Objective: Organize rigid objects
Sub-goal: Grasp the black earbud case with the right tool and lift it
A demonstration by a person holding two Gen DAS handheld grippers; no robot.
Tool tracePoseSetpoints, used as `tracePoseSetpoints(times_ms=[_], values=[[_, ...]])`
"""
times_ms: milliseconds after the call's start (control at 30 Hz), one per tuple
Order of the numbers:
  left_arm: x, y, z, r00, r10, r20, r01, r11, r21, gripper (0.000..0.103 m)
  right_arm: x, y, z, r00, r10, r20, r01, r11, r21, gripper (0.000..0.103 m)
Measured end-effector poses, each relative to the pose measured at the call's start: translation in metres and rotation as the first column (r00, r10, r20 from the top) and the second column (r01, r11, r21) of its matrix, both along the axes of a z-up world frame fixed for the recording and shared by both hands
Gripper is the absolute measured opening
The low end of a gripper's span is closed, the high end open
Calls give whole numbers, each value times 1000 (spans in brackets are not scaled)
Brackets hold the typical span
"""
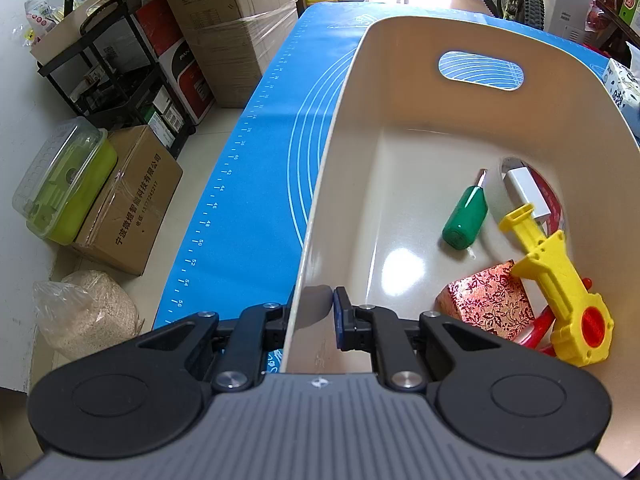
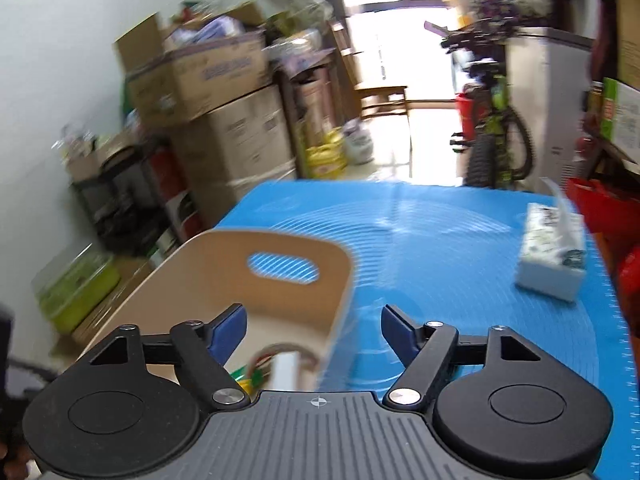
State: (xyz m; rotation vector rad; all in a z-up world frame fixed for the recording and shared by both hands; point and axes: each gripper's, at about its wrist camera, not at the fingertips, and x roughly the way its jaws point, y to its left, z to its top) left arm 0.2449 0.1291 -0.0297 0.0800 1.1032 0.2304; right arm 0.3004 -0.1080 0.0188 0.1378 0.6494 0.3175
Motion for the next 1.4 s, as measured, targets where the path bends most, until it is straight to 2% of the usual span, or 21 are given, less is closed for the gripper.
tracePoseSetpoints(times_ms=[100, 200, 300, 433, 600, 867, 1033, 1200, 1367, 1400], values=[[0, 0, 0, 1000, 0, 0, 0, 1000, 0, 17, 10, -21, -7, 997, -71, 6, 71, 997, -11, 82], [-1, 0, 0, 1000, 0, 0, 0, 1000, 2, 17, 22, -38, -24, 993, -118, -4, 118, 993, -27, 90], [-1, 0, 0, 1000, 1, -1, -1, 1000, 3, 17, 32, -45, -46, 990, -137, -38, 134, 990, -52, 91], [-2, 1, 0, 1000, 1, -1, -1, 1000, 5, 17, 48, -44, -76, 988, -126, -87, 117, 988, -103, 94], [-2, 0, 0, 1000, 0, -1, 0, 1000, 5, 17, 57, -38, -104, 990, -103, -101, 84, 980, -179, 95], [-1, 1, 0, 1000, -5, -3, 5, 1000, 8, 17, 65, -25, -128, 992, -70, -101, 42, 966, -256, 94], [-1, 1, 0, 1000, -4, -3, 4, 1000, 7, 17, 66, -24, -135, 994, -68, -86, 44, 966, -256, 94], [-1, 1, 0, 1000, -5, -3, 5, 1000, 10, 17, 68, -23, -141, 995, -69, -78, 50, 972, -229, 88], [-1, 1, 0, 1000, -5, -4, 5, 1000, 10, 18, 66, -22, -136, 997, -37, -65, 22, 974, -224, 55], [-1, 1, 0, 1000, -5, -3, 5, 1000, 11, 18, 66, -21, -136, 997, -38, -67, 21, 973, -228, 55]])
